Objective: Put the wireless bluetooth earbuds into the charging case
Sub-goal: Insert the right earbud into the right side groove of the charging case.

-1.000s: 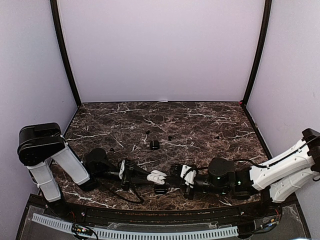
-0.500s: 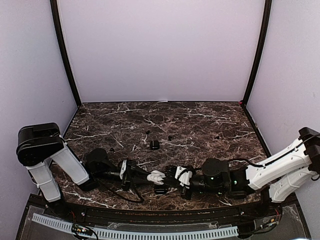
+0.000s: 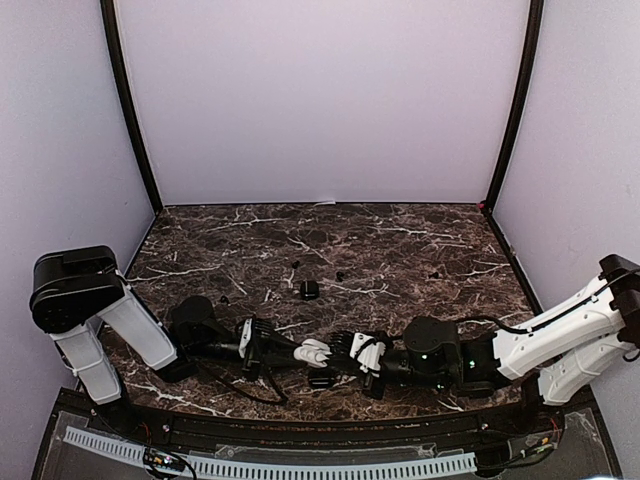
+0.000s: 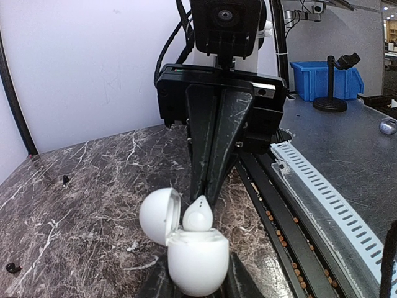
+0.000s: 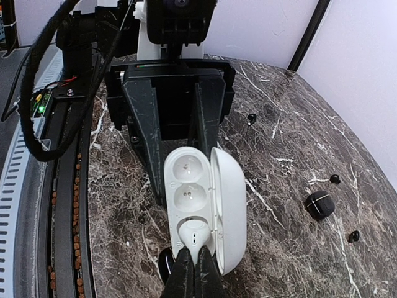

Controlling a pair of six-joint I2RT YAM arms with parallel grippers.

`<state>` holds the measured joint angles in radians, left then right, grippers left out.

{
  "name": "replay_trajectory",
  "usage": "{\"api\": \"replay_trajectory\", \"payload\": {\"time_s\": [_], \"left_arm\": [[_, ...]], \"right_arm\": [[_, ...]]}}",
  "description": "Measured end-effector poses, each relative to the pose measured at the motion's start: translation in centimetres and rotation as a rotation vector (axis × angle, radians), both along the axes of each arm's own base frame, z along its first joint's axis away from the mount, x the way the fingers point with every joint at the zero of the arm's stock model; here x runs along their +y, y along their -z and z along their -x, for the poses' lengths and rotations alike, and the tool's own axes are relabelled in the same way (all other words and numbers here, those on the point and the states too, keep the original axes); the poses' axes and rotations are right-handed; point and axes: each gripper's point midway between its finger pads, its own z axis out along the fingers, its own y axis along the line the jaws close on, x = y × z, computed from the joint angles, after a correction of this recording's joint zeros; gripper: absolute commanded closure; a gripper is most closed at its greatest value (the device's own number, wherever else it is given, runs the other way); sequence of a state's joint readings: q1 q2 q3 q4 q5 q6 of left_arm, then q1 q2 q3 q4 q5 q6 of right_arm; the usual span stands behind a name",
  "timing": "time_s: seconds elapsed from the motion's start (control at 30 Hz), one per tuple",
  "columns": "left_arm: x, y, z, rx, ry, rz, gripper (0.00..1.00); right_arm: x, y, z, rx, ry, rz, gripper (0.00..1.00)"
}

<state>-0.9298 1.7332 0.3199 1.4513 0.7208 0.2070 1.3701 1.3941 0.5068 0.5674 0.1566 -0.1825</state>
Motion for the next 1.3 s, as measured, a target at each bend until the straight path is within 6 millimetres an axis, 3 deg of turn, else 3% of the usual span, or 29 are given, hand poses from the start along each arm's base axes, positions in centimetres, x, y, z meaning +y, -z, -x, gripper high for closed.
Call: {"api": "replay_trajectory", "payload": {"time_s": [0.3, 0.63, 0.83, 0.93, 1.1, 1.3], "left_arm": [[0.0, -0.1, 0.0, -0.004, 0.0, 0.006, 0.79], [0.0, -0.4, 0.0, -0.011, 0.001, 0.016, 0.79], [0.0, -0.4, -0.3, -0.001, -0.017, 0.016, 0.79], [0.2, -0.7, -1.2, 0.03, -0.056, 0.027, 0.79], [2.5, -2.1, -4.6, 0.128, -0.19, 0.078, 0.79], [5.3, -5.1, -8.2, 0.205, -0.361, 0.165, 0.79]], "right_arm": [[0.0, 0.0, 0.1, -0.011, -0.008, 0.008, 0.84], [-0.4, -1.0, 0.1, -0.023, -0.007, -0.019, 0.92], [-0.5, -1.2, 0.2, -0.024, -0.006, -0.033, 0.91], [-1.4, -1.4, 0.2, -0.027, 0.0, -0.055, 0.86], [-2.7, -1.6, -0.6, -0.014, 0.042, -0.093, 0.75], [-2.2, -0.3, -2.6, 0.041, 0.105, -0.072, 0.46]]}}
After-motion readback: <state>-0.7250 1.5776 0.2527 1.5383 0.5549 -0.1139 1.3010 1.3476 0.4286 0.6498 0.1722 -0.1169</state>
